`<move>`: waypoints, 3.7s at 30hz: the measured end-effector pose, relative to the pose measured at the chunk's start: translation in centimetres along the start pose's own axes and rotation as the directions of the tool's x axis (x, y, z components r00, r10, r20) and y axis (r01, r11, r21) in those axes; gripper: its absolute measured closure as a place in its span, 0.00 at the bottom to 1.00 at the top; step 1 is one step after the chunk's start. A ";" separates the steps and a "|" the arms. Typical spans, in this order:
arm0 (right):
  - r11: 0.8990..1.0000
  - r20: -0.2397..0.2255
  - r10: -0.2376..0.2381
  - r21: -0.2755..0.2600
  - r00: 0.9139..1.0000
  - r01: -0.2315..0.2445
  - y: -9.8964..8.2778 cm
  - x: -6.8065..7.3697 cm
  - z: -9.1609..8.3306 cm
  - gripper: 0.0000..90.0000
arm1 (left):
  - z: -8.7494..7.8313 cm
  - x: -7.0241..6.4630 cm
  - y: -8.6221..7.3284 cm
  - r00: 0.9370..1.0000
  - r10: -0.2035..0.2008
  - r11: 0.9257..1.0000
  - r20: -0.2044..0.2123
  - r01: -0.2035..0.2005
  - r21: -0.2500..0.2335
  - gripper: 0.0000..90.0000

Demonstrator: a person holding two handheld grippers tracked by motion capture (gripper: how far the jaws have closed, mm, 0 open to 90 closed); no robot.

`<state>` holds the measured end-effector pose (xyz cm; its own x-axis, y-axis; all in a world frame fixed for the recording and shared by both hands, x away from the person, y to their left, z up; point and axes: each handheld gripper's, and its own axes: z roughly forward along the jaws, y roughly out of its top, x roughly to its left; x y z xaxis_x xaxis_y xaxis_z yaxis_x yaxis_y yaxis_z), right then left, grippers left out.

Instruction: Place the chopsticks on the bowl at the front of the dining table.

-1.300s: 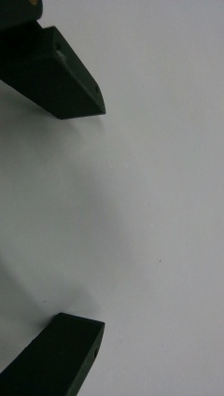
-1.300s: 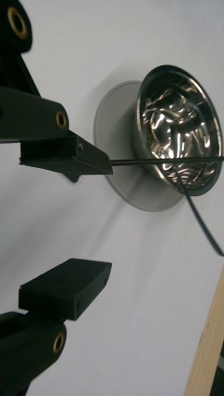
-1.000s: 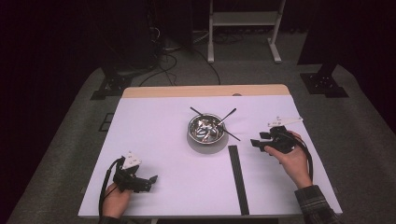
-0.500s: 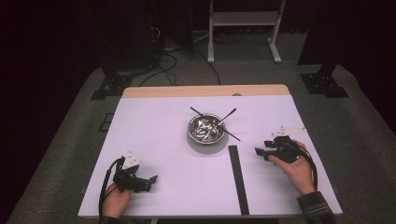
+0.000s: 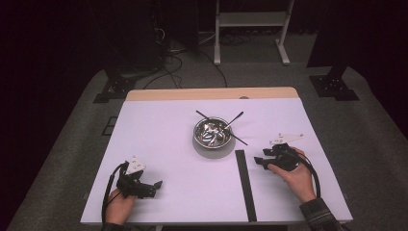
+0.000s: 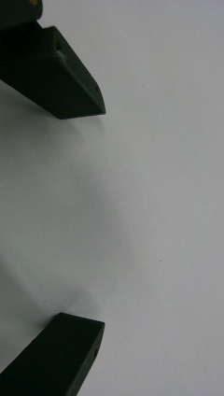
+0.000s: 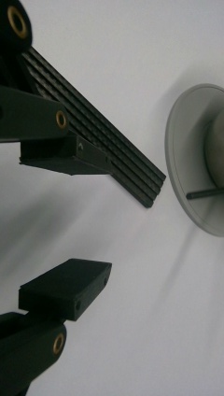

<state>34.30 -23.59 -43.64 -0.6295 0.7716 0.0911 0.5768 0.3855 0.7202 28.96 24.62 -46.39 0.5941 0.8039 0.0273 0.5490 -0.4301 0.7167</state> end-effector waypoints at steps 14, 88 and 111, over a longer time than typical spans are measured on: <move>0.999 -0.034 -0.036 0.036 0.999 0.037 0.3 1.9 1.9 0.50 | 0.0 0.0 0.0 1.000 -0.002 1.000 0.001 0.002 0.000 0.00; 0.993 -0.056 -0.089 0.074 0.994 0.093 -3.4 5.8 -0.5 0.48 | 0.0 0.0 0.0 1.000 0.001 1.000 0.000 -0.001 0.001 0.00; 0.988 -0.051 -0.129 0.082 0.990 0.133 -5.1 7.6 -2.1 0.49 | 0.0 0.0 0.0 1.000 0.000 1.000 0.001 0.000 0.000 0.00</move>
<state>25.47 -20.77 -45.21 -0.7245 0.6885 0.0328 0.5290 0.5249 0.6668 28.97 24.62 -46.39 0.5944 0.8037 0.0268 0.5493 -0.4302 0.7163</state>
